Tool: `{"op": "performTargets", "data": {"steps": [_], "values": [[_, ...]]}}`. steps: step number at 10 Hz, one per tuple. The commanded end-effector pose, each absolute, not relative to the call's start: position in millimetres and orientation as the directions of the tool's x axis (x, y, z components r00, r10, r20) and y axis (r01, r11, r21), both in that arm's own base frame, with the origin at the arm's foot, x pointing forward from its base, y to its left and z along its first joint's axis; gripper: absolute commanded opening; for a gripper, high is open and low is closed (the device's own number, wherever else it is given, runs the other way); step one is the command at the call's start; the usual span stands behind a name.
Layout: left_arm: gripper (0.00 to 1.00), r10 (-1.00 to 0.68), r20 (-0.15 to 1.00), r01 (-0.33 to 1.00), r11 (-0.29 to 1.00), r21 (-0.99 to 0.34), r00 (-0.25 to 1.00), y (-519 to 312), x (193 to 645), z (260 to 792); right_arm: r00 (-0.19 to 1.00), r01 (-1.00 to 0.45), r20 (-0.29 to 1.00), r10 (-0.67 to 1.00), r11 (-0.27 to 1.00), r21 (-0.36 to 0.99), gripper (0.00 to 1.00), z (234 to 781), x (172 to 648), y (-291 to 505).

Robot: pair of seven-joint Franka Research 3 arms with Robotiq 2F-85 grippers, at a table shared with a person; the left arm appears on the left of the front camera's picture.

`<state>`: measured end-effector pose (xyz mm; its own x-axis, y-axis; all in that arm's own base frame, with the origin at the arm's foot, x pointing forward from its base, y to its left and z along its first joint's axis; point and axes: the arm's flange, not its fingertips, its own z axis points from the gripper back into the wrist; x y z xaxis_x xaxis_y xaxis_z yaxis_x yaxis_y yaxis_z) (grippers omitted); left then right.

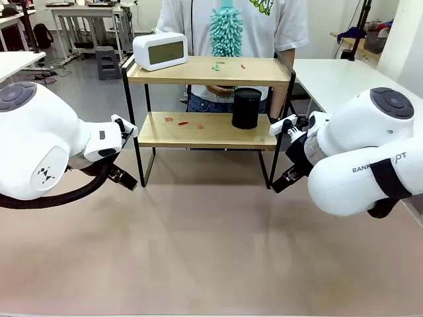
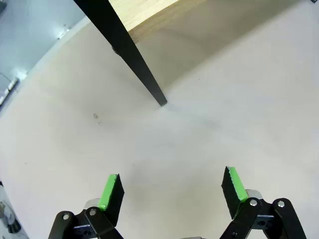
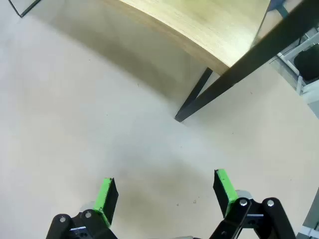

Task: Clean the shelf.
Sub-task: Pick up the Duster from the human.

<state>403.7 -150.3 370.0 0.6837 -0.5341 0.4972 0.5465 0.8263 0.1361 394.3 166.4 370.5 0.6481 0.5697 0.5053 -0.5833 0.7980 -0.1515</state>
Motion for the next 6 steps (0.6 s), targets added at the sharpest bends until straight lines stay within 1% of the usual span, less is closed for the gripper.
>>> {"op": "performTargets", "data": {"steps": [1, 6], "values": [[1.00, -0.534, 0.498, 0.547, 0.826, 0.136, 0.683, -150.3, 403.6, 370.1, 0.648, -0.583, 0.505, 0.570, 0.798, -0.152, 1.00, 370.5, 394.3, 166.4], [1.00, -0.534, 0.498, 0.547, 0.826, 0.136, 0.683, -150.3, 403.6, 370.1, 0.648, -0.583, 0.505, 0.570, 0.798, -0.152, 1.00, 370.5, 394.3, 166.4]]}}
